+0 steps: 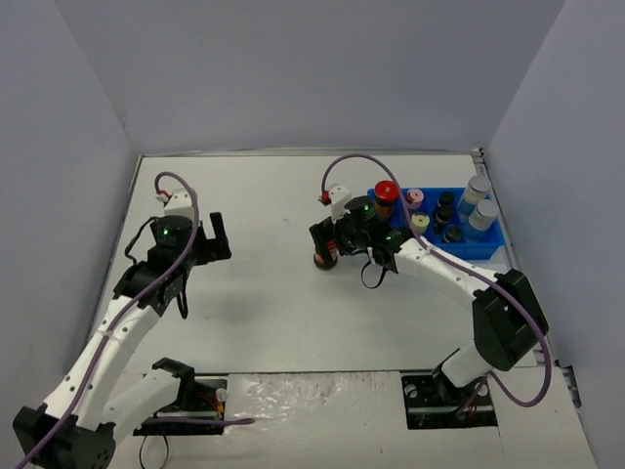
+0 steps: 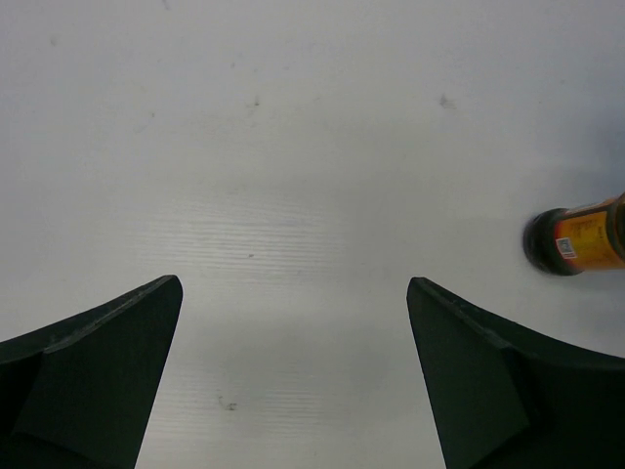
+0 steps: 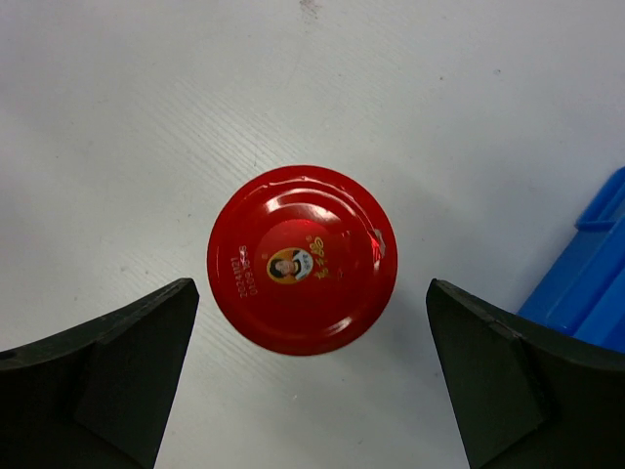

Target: Organize the condiment bottles

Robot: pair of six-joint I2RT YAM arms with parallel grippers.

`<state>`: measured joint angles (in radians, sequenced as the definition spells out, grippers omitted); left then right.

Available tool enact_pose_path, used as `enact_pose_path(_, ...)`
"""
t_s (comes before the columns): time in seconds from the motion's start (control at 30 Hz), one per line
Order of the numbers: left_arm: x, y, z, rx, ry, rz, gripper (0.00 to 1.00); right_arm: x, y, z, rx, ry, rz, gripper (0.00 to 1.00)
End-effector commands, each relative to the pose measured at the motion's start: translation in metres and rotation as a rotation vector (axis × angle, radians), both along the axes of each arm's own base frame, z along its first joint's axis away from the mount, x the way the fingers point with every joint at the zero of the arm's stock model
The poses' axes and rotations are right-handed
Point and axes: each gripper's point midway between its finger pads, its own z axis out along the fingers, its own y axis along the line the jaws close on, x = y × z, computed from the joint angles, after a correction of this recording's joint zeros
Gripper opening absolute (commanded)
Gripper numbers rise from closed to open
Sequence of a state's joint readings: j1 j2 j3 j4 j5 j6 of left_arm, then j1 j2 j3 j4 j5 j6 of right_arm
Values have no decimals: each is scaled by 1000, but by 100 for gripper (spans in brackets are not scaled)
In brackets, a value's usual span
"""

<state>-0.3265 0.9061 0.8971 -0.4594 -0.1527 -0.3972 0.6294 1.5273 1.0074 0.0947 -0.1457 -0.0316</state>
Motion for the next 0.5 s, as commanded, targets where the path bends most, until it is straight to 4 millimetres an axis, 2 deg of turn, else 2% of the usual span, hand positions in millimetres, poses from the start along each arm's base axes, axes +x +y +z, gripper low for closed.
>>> enact_pose_path(0.0,4,8,13,7,-92,7,97,26,30,28,61,-122,35,100)
enact_pose_path(0.07,2,11,5,28,-74,6,97,26,33,22,50,-117,43,100)
enact_pose_path(0.17,1,16,4,56,-63,9,97,28,34,15,39,-111,49,99)
enact_pose_path(0.27,2,19,2,69,-64,12,97,29,35,10,32,-107,53,91)
enact_pose_path(0.4,2,20,-6,63,-69,21,97,30,37,4,34,-91,56,70)
enact_pose_path(0.47,2,21,-8,61,-68,25,97,30,37,7,38,-97,48,50)
